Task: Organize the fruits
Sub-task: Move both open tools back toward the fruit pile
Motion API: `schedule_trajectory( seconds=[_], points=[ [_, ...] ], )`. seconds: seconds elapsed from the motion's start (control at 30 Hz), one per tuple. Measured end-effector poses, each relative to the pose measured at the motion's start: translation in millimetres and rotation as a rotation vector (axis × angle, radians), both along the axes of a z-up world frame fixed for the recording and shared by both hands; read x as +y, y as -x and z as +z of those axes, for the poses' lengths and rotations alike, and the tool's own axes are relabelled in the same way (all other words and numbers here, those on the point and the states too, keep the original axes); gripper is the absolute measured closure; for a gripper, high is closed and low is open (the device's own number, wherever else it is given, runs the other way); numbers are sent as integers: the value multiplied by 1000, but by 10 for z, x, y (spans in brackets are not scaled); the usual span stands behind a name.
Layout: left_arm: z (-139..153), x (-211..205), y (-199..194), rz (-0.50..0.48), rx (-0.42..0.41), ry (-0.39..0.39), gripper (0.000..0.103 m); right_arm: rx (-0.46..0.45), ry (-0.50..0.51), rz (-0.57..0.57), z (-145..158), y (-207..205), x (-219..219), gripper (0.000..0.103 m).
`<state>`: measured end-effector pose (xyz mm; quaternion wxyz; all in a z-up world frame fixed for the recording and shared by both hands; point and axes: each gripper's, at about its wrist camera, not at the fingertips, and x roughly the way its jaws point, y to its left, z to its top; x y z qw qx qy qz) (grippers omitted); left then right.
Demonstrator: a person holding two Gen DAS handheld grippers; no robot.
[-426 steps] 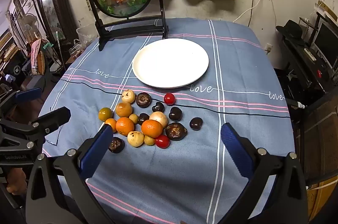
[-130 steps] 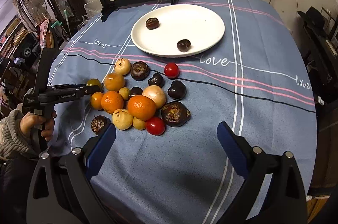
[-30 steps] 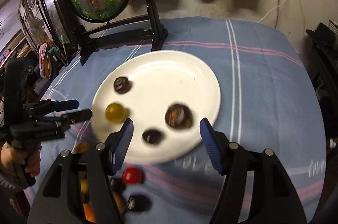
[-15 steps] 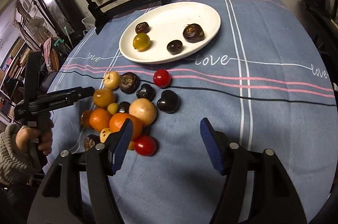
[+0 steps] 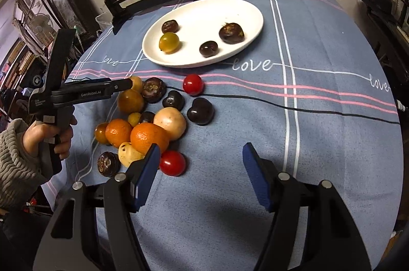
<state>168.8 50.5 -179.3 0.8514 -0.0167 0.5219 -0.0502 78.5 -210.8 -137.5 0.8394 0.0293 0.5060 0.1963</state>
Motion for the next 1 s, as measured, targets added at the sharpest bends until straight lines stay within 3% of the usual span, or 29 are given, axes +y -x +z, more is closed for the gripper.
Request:
schedule_trajectory(
  seconds=[0.1,0.3,0.47,0.67,0.87,0.93,1.0],
  points=[
    [-27,71,-31,-1,4,21,18,10,6,8,-18,-10,22,36],
    [67,308,133,53,-26,-42,19,12,6,18,-28,-42,53,36],
    [126,619,275,133,-22,16,20,16,2,30,-31,-52,79,36],
    [143,247,191,21,-32,10,20,20,8,47,-26,-54,118,36],
    [9,16,35,-30,-6,21,21,30,12,22,-50,-34,48,36],
    [-29,21,-21,-40,11,39,24,32,10,8,-54,-36,20,36],
    [-71,31,-69,-60,31,92,35,35,8,-3,-61,-38,-2,36]
  ],
)
